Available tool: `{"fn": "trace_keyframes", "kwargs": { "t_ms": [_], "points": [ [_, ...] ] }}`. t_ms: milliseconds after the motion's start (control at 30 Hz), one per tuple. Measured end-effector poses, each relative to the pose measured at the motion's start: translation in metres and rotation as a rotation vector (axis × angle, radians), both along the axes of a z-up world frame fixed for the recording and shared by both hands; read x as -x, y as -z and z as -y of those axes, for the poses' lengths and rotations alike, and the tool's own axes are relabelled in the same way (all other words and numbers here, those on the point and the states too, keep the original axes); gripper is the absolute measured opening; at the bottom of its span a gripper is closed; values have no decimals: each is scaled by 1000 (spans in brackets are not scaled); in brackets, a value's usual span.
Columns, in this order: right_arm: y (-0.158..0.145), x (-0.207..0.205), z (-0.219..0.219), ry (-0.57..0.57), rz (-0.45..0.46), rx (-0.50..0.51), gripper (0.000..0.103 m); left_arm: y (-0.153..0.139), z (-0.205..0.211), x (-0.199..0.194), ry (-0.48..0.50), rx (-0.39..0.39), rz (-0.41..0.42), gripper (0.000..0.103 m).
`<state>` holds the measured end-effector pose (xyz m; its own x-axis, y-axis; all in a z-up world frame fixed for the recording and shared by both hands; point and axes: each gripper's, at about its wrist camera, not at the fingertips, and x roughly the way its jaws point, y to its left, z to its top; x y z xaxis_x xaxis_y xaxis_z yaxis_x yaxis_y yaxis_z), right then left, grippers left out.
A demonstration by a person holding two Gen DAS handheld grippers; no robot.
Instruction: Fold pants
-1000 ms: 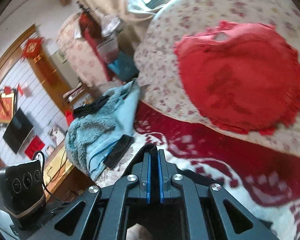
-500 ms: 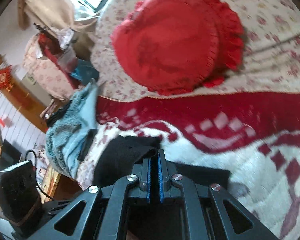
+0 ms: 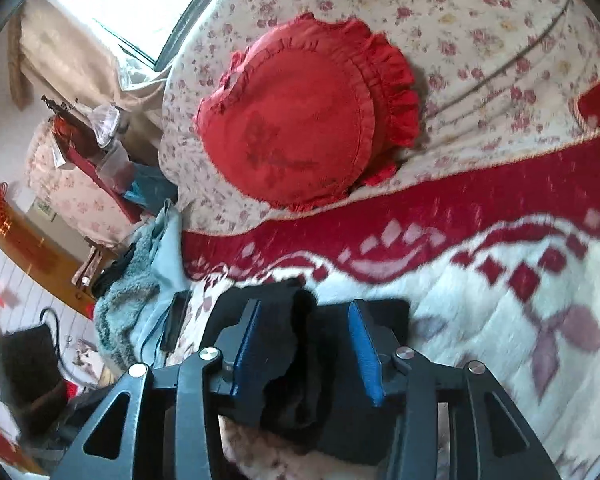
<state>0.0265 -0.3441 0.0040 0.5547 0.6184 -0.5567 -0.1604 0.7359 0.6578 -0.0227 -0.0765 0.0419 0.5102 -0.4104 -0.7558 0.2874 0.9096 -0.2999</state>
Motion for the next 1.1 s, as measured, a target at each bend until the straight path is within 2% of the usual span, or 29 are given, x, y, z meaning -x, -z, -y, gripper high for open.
{"fn": "trace_keyframes", "kwargs": {
  "t_ms": [133,200,300,433,467,500,567,633,833,967,1100],
  "points": [
    [16,-4,-21,-31,-40,10,44,19,-19,-18,-102,-52,3,53],
    [24,-8,-29,-37,-57,22,45,34,-23,-27,-130,-77,-21,53],
    [34,-14,-45,-59,-65,52,46,54,-24,-32,-129,-84,-69,53],
    [42,-17,-60,-80,-65,46,46,63,-18,-31,-129,-102,-73,54],
    [41,-17,-63,-85,-60,40,43,62,-17,-31,-130,-105,-72,55],
    [41,-16,-68,-97,-52,44,34,61,-16,-31,-134,-111,-71,56],
    [35,-12,-79,-96,-16,130,22,58,-16,-31,-137,-115,-67,56],
    [26,-6,-80,-78,33,172,12,52,-17,-32,-138,-105,-60,56],
    [-8,9,-58,-46,120,230,9,31,-10,-34,-134,-91,-3,56],
    [-3,12,-33,0,75,268,9,39,1,-43,-131,-109,-6,56],
    [28,-3,-26,-18,-37,276,12,61,17,-55,-127,-190,-26,56]
  ]
}}
